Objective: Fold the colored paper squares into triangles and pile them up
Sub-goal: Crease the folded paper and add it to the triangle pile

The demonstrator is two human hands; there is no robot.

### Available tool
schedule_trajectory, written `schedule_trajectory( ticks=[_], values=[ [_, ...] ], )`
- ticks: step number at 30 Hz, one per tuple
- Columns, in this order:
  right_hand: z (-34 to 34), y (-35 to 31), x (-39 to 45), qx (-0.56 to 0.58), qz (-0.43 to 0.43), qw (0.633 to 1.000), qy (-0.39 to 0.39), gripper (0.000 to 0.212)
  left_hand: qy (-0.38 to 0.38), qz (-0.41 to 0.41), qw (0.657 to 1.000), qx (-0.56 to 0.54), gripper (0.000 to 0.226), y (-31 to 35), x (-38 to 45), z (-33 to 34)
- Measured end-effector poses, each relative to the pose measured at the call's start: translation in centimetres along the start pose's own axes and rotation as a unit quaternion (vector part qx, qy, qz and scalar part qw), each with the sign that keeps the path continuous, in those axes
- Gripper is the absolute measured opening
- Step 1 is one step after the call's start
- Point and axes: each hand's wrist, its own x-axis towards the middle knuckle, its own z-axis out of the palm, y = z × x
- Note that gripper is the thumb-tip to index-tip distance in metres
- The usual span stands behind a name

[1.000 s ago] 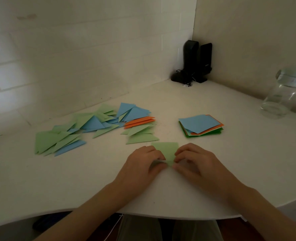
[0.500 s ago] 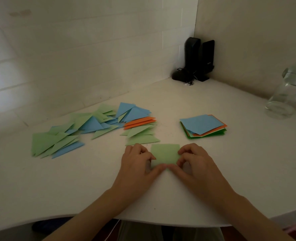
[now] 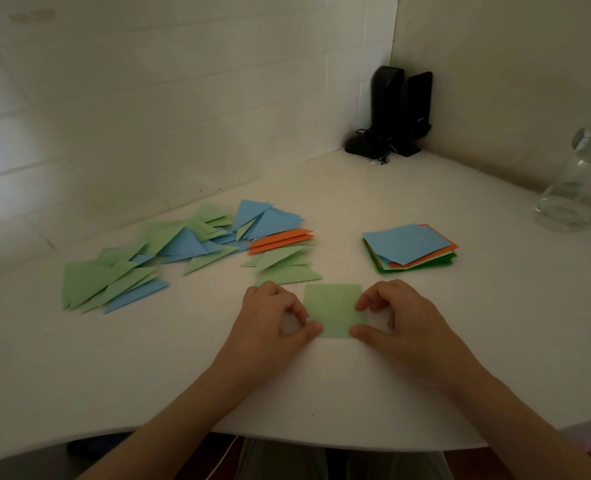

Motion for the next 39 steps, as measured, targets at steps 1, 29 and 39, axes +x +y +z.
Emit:
schedule_trajectory(
  ticks=[1,29,39],
  values=[
    [-0.2,-0.1,0.0,0.004,0.003,1.000,-0.008,0.026,-0.003,-0.003,1.000,0.000,0.017,-0.1,0.0,-0.1],
    [-0.5,1.5,1.6,-0.136,-0.207,0.969,-0.011,0.038,-0.038,0.235,0.968,0.081,0.037,-0.6,-0.5,-0.9],
    [0.5,1.5,1.0,-0.080,-0.140,0.987,0.020,0.039,0.071,0.182,0.980,0.044,0.026,-2.9,-0.1,-0.9]
  ],
)
